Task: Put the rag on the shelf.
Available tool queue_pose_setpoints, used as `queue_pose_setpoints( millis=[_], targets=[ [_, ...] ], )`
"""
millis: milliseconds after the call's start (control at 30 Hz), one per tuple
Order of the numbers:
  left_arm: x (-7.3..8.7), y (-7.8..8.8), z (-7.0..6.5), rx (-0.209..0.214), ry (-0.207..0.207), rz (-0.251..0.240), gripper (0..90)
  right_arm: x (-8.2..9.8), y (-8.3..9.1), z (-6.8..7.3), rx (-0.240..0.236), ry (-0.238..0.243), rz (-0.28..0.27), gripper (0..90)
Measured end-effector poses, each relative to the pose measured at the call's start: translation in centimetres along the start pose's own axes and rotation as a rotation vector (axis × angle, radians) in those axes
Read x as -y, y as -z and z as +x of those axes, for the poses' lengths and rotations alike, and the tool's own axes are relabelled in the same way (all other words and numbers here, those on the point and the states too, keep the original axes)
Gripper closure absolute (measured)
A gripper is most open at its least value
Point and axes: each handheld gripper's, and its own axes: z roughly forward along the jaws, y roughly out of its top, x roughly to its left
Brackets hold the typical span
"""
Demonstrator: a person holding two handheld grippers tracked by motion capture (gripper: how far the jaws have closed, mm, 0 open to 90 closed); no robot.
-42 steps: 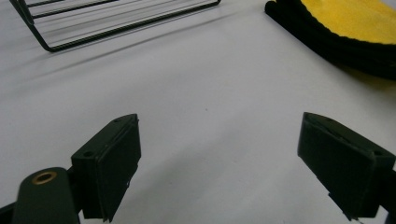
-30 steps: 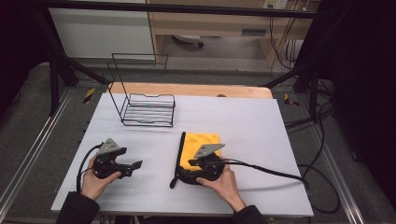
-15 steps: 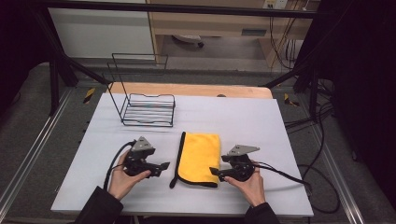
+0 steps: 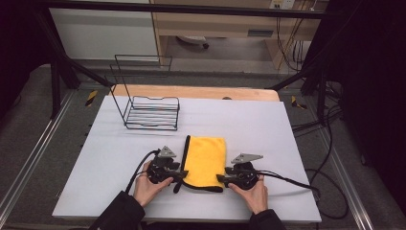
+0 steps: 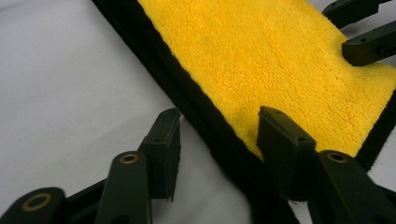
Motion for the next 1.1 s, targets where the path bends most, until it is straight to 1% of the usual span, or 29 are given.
queue_pose_setpoints(
  millis=[33, 67, 100, 167, 200, 233, 267, 300, 333, 367, 400, 433, 500, 533, 600, 633, 667, 733, 800, 833, 867, 933, 967, 1000, 1067, 1100],
  targets=[
    [0.1, -0.1, -0.1, -0.001, 0.01, -0.007, 51.9, 0.0, 0.0, 0.0, 0.001, -0.004, -0.003, 54.2],
    [0.2, -0.1, -0.2, -0.007, 0.009, -0.011, 52.6, 0.0, -0.1, 0.1, 0.002, -0.008, -0.006, 55.5],
    [0.2, -0.2, -0.5, -0.017, 0.008, -0.01, 53.8, 0.0, -0.1, 0.1, 0.001, -0.023, -0.004, 56.9],
    [0.2, -0.3, -0.6, -0.015, 0.012, -0.012, 58.2, -0.1, -0.1, 0.1, -0.003, -0.035, 0.001, 61.8],
    [0.1, -0.3, -0.7, -0.017, 0.011, -0.008, 58.2, -0.1, -0.1, 0.1, -0.003, -0.035, 0.001, 61.8],
    [0.1, -0.4, -0.9, -0.012, 0.019, -0.01, 63.2, -0.2, -0.2, 0.1, -0.012, -0.046, 0.004, 67.7],
    [0.1, -0.4, -0.9, -0.01, 0.024, -0.008, 63.2, -0.2, -0.2, 0.1, -0.012, -0.046, 0.004, 67.7],
    [0.1, -0.4, -1.0, -0.008, 0.03, -0.006, 67.0, -0.3, -0.3, 0.2, -0.021, -0.06, 0.011, 72.3],
    [0.1, -0.4, -1.0, -0.006, 0.031, 0.0, 67.0, -0.3, -0.3, 0.2, -0.021, -0.06, 0.011, 72.3],
    [0.0, -0.4, -1.0, -0.001, 0.038, 0.0, 72.3, -0.4, -0.4, 0.2, -0.023, -0.066, 0.007, 77.9],
    [0.0, -0.4, -1.0, 0.0, 0.047, -0.005, 74.1, -0.4, -0.4, 0.1, -0.027, -0.066, 0.006, 80.2],
    [0.0, -0.4, -1.0, -0.002, 0.043, -0.003, 75.7, -0.5, -0.3, 0.1, -0.031, -0.069, 0.009, 81.5],
    [0.0, -0.3, -1.2, -0.012, 0.048, -0.011, 77.1, -0.6, -0.3, 0.1, -0.032, -0.065, 0.009, 82.4],
    [0.0, -0.3, -1.3, -0.016, 0.041, -0.011, 78.8, -0.7, -0.4, 0.3, -0.021, -0.046, 0.008, 83.3],
    [0.0, -0.2, -1.4, -0.022, 0.036, -0.015, 79.9, -0.8, -0.3, 0.4, -0.018, -0.041, 0.009, 83.8],
    [0.0, -0.1, -1.4, -0.024, 0.035, -0.018, 80.3, -0.9, -0.3, 0.4, -0.023, -0.046, 0.01, 84.0],
    [0.0, 0.1, -1.4, -0.019, 0.04, -0.017, 80.6, -0.9, -0.2, 0.4, -0.027, -0.041, 0.007, 84.1],
    [0.0, 0.6, -1.5, -0.017, 0.032, -0.006, 80.9, -1.0, 0.0, 0.4, -0.049, -0.046, 0.003, 84.2],
    [0.1, 1.0, -1.6, -0.018, 0.036, 0.002, 81.0, -1.1, 0.2, 0.6, -0.08, -0.057, 0.002, 84.3],
    [0.2, 1.2, -1.8, -0.016, 0.046, 0.003, 81.0, -1.1, 0.2, 0.6, -0.08, -0.057, 0.002, 84.3],
    [0.3, 1.5, -1.9, -0.011, 0.05, 0.009, 81.0, -1.1, 0.5, 0.8, -0.104, -0.058, 0.007, 84.3],
    [0.7, 1.8, -2.4, -0.001, 0.053, 0.021, 80.8, -0.9, 0.7, 0.8, -0.114, -0.047, 0.025, 84.1],
    [0.8, 1.8, -2.6, 0.002, 0.054, 0.022, 80.8, -0.9, 0.7, 0.8, -0.114, -0.047, 0.025, 84.1],
    [1.0, 1.8, -2.8, 0.0, 0.051, 0.02, 79.7, -0.7, 0.7, 0.8, -0.094, -0.022, 0.038, 83.6],
    [1.1, 1.6, -3.1, -0.015, 0.039, 0.019, 77.2, -0.7, 0.4, 0.8, -0.079, -0.004, 0.044, 83.0],
    [1.1, 1.6, -3.0, -0.014, 0.036, 0.017, 75.5, -0.6, 0.4, 0.7, -0.077, 0.003, 0.047, 82.3]
  ],
)
